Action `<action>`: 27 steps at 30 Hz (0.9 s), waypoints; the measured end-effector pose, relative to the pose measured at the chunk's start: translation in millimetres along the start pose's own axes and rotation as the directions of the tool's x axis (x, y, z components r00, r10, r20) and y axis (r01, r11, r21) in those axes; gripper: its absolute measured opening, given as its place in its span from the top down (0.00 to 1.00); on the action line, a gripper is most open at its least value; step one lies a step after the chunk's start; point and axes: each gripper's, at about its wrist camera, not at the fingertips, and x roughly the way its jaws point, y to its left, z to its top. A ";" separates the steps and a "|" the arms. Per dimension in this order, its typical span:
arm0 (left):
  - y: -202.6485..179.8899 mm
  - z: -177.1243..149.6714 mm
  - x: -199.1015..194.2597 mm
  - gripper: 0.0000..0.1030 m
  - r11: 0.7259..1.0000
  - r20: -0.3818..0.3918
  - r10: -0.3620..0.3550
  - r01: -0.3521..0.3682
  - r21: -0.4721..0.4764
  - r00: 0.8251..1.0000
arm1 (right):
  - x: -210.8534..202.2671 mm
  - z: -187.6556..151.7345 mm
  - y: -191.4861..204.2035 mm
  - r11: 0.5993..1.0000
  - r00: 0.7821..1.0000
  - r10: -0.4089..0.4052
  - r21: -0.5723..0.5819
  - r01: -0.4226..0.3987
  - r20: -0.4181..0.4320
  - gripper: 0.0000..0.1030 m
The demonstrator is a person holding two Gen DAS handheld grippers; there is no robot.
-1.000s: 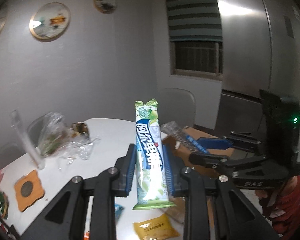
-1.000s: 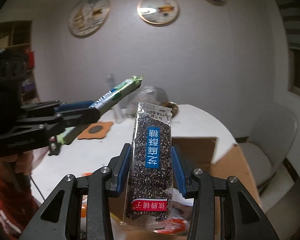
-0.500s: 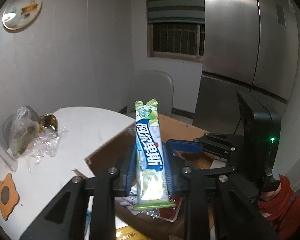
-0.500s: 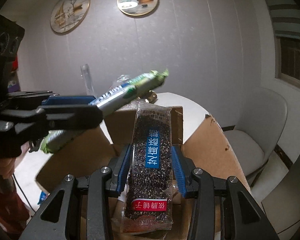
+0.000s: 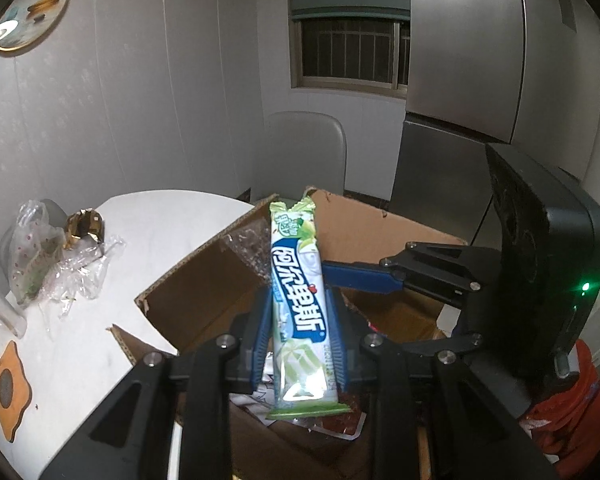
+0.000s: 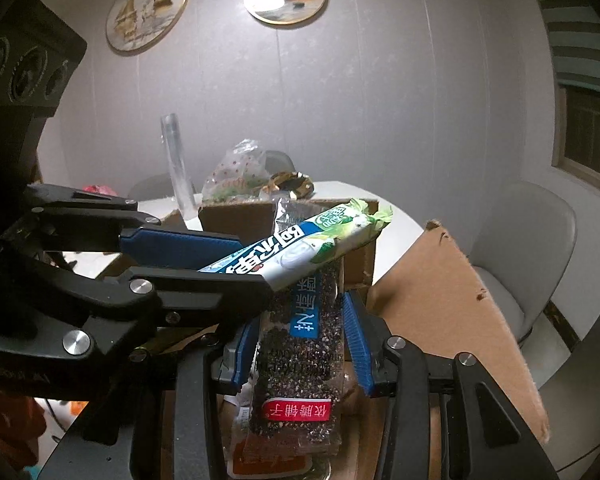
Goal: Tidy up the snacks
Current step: 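Carry the green bar with the left gripper while the right carries the sesame pack into the box, then open both grippers over the box and withdraw toward the table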
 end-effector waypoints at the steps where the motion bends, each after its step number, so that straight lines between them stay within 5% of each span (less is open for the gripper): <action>1: -0.4 -0.7 0.5 0.76 1.000 -0.007 -0.001 0.001 0.006 1.000 | 1.4 -0.7 -0.6 1.000 1.000 0.003 -0.004 -0.003 -0.010 0.64; 8: -0.3 -5.5 6.4 0.74 1.000 -0.026 0.016 -0.015 0.015 1.000 | 8.4 1.6 1.8 0.999 0.997 -0.020 -0.041 0.017 -0.072 0.63; 17: 4.4 -7.4 2.2 0.48 0.999 -0.004 0.029 -0.029 0.012 1.000 | 4.7 -0.1 15.1 0.990 0.992 -0.069 -0.126 0.055 -0.109 0.39; 27: 0.3 -9.2 -20.4 0.26 0.998 0.050 0.054 -0.055 0.012 0.997 | -17.3 0.2 21.5 0.983 0.990 -0.097 -0.165 0.080 -0.101 0.34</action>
